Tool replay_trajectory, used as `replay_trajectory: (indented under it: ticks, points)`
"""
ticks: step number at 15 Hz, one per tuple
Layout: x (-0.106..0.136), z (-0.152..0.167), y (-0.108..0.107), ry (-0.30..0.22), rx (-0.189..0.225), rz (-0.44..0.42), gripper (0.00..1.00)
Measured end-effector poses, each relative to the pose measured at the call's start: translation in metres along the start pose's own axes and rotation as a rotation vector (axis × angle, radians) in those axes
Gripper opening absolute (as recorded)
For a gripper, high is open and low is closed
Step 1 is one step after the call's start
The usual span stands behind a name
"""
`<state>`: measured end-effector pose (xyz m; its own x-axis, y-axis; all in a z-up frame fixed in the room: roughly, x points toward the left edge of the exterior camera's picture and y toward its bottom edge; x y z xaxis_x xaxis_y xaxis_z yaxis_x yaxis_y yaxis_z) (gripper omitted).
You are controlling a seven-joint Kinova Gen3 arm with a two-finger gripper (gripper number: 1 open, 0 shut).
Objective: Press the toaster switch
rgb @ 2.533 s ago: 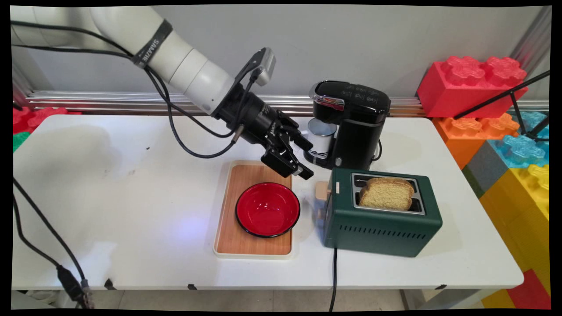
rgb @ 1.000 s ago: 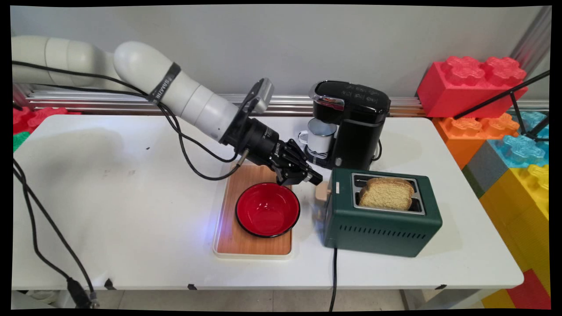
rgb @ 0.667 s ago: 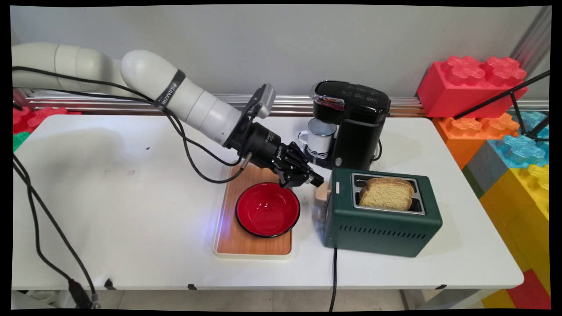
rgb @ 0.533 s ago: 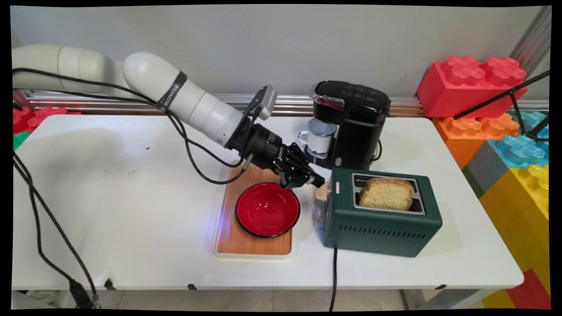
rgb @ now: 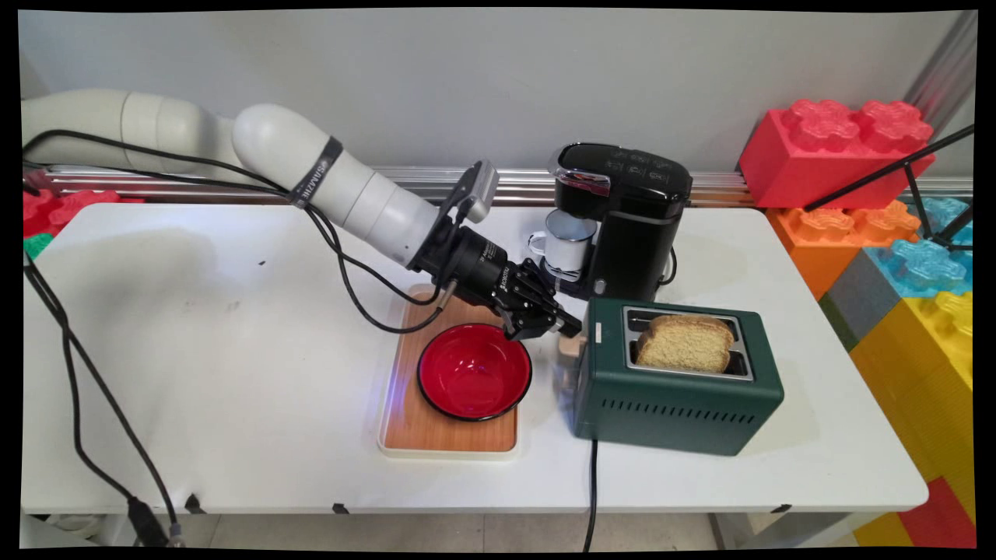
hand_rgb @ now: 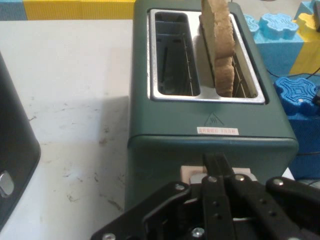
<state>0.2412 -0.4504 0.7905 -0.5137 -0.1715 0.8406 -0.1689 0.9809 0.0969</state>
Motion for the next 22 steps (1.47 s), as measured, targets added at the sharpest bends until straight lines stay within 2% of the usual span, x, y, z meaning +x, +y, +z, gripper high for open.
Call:
replay_trajectory:
  ticks: [9, 22]
  points:
    - [-0.012, 0.011, 0.002, -0.012, -0.008, 0.008, 0.00]
    - [-0.032, 0.024, -0.003, -0.037, 0.001, 0.015, 0.00]
